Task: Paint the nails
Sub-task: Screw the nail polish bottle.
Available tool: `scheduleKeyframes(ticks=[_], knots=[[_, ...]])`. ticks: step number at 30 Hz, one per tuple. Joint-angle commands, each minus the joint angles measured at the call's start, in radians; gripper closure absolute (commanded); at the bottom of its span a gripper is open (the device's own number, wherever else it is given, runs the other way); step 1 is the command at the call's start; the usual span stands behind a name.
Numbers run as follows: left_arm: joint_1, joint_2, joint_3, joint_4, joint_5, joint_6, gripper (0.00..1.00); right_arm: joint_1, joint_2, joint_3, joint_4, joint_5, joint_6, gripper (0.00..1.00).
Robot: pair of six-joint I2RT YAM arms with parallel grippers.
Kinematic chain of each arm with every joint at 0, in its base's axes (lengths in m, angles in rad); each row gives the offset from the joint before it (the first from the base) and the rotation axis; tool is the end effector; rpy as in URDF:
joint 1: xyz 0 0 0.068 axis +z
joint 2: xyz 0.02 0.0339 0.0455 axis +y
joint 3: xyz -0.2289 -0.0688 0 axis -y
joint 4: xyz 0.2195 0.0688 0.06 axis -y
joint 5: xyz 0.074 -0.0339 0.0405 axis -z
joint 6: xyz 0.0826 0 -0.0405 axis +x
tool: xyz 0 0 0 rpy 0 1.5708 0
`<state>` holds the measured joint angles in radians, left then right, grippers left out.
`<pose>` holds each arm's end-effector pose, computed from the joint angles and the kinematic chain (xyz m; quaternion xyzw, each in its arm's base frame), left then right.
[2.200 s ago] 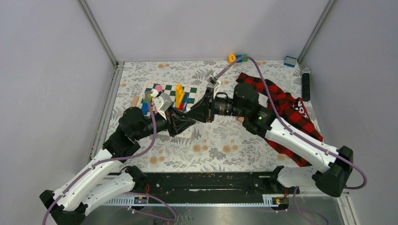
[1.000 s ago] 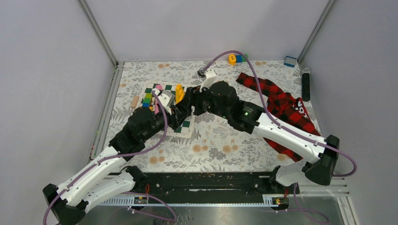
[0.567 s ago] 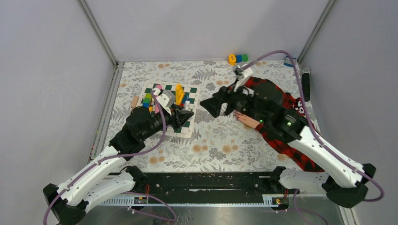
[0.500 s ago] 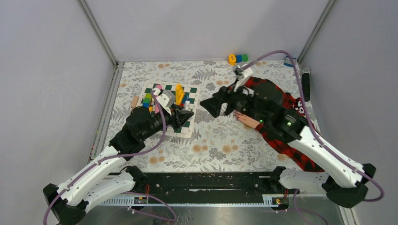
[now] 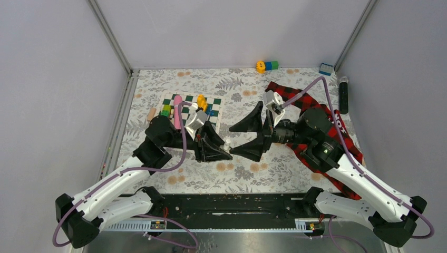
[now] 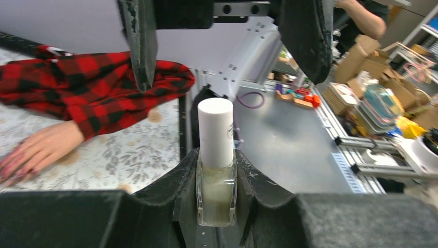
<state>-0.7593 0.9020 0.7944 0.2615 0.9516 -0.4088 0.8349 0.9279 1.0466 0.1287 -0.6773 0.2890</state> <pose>0.1156 -0.2025 0.3479 0.4433 0.5089 -0.6208 0.3988 0.1145 0.2036 0.4162 -0.4086 0.4874 0.5692 0.5209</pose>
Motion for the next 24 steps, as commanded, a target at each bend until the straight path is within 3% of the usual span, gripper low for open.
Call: scheduleKeyframes(ticks=[1,11,17,24], knots=[[-0.017,0.003,0.055,0.131,0.140,-0.056,1.00,-0.006,-0.007,-0.017,0.229,-0.138,0.076,0.16],[-0.025,0.013,0.048,0.167,0.158,-0.076,1.00,-0.004,0.084,0.002,0.320,-0.282,0.178,0.26],[-0.024,0.025,0.040,0.195,0.160,-0.091,1.00,-0.005,0.105,0.003,0.339,-0.314,0.205,0.39],[-0.023,0.018,0.030,0.213,0.141,-0.097,1.00,-0.006,0.115,-0.008,0.351,-0.335,0.226,0.46]])
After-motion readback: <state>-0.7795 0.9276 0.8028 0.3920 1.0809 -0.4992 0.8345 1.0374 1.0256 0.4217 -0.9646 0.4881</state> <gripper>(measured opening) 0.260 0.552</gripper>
